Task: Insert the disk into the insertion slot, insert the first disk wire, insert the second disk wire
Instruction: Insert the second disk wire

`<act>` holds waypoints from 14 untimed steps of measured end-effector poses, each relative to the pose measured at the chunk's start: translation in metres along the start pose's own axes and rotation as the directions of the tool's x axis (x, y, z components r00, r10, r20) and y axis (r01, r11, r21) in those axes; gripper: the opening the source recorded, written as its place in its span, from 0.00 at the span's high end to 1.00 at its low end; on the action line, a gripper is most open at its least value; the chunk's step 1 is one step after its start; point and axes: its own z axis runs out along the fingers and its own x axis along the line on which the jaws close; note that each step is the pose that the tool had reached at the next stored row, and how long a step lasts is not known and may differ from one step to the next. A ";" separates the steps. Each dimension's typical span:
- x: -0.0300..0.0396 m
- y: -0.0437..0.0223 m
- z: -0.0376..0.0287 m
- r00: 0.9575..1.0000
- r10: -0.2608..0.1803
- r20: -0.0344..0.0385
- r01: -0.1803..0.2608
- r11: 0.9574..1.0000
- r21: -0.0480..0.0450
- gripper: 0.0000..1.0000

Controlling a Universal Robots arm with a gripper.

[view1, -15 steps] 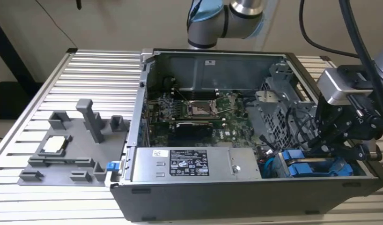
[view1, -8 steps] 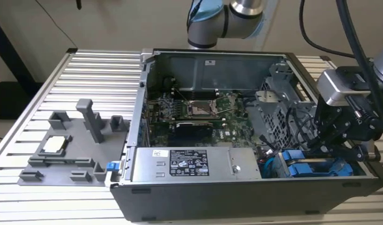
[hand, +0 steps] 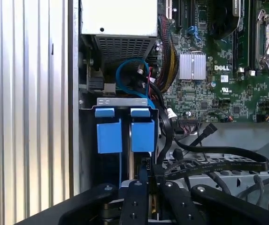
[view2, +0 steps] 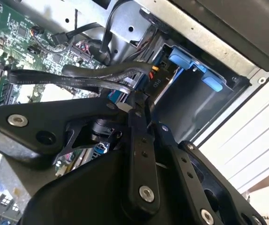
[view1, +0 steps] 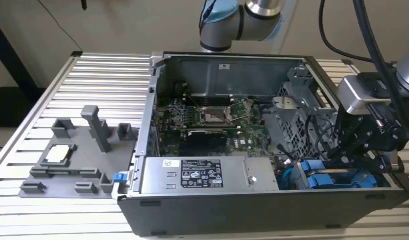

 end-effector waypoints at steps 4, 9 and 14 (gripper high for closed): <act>0.0000 0.0000 0.0002 1.000 0.000 0.000 0.000 1.000 0.000 0.75; -0.0016 0.0007 -0.0161 1.000 0.000 0.000 0.000 1.000 0.000 0.75; -0.0035 0.0013 -0.0329 1.000 0.000 0.000 0.000 1.000 0.000 0.75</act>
